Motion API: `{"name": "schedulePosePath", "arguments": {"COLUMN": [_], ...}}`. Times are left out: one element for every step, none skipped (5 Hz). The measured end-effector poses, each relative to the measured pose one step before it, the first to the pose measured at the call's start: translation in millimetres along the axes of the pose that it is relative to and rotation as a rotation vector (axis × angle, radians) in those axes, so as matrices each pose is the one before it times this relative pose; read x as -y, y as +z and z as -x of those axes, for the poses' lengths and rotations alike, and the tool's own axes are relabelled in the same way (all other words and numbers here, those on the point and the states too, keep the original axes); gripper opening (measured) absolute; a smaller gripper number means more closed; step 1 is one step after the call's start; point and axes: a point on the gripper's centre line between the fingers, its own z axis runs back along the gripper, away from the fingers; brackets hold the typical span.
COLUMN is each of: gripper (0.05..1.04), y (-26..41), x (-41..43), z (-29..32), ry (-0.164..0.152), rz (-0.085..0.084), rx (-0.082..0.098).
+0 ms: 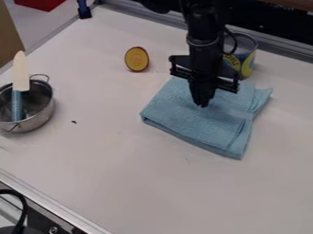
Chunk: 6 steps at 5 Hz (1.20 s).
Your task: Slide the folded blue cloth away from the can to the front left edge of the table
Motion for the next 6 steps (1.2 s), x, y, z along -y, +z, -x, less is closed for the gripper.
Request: {"name": "schedulePosePath", "arguments": {"gripper": [0.052,0.052,0.052,0.052,0.052,0.052], "y": [-17.87,-4.74,-2.68,2.6,2.62,2.01], "x": [-0.71,-1.84,-4.43,-7.76,-6.8,-2.95], "z": [-4.62,-3.86,3.42,19.17,28.17,31.3], "ry": [0.0063,-0.015,0.0054,0.0487,0.006,-0.0238], "rz": [0.0189,-0.0034,-0.0095,0.0255,0.0212,-0.0105], "rx": [-0.0182,0.0233,0.0006,-0.0766,-0.0924,-0.0325]}}
